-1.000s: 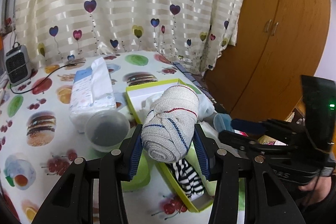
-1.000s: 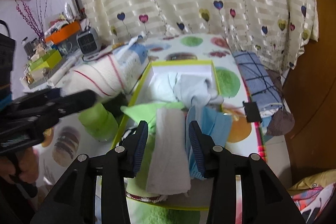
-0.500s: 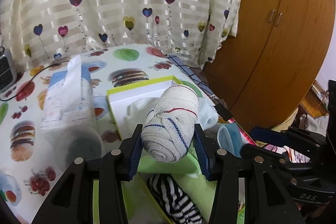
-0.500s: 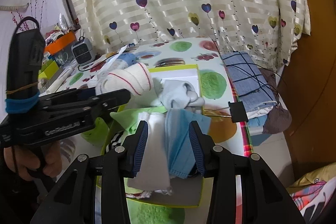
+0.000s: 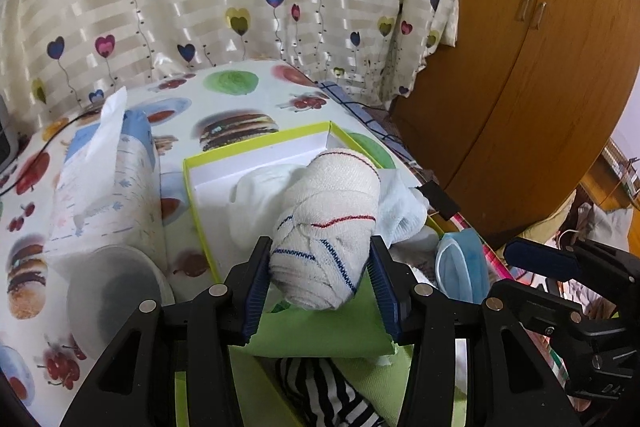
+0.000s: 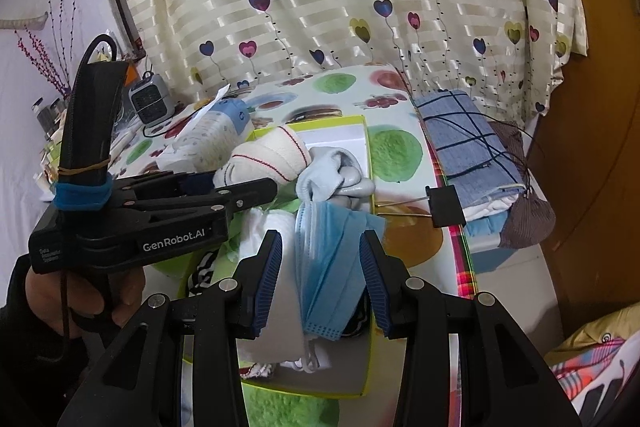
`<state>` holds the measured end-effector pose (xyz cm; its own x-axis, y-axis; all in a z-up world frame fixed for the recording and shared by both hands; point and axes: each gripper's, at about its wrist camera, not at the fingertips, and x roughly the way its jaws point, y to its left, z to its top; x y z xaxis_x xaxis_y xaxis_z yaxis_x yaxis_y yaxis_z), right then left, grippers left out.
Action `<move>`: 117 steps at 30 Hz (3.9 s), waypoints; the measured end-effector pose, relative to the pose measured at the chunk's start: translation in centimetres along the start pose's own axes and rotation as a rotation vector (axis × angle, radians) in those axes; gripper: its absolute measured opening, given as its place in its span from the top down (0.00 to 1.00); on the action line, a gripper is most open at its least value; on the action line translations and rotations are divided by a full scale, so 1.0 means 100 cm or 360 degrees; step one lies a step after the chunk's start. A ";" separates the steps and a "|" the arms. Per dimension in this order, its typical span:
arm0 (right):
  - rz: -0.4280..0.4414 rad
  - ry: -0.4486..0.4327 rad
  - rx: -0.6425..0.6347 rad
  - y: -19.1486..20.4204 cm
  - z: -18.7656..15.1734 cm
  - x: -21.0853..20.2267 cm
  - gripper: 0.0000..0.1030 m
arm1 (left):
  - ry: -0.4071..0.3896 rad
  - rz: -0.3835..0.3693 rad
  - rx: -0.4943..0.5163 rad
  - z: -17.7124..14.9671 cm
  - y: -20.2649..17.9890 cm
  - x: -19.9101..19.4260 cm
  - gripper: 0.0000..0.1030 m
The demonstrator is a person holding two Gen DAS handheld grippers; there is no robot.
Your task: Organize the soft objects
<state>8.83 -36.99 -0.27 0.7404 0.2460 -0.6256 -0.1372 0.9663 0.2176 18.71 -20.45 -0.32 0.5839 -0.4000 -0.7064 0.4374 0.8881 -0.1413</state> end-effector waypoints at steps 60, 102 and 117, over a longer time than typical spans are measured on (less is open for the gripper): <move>-0.0090 0.0062 -0.0162 0.094 -0.042 -0.041 0.59 | -0.0149 0.0152 -0.0073 -0.095 0.005 -0.139 0.52; -0.0087 0.0081 -0.0168 0.097 -0.051 -0.045 0.59 | -0.0097 0.0182 -0.0086 -0.103 0.003 -0.134 0.52; -0.0083 0.0090 -0.0160 0.096 -0.051 -0.041 0.59 | -0.0084 0.0184 -0.0085 -0.105 0.003 -0.132 0.52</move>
<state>1.08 -28.38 0.54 0.7102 0.1966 -0.6760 -0.1670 0.9799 0.1094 3.97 -12.58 1.71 0.6641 -0.3043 -0.6829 0.3288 0.9392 -0.0987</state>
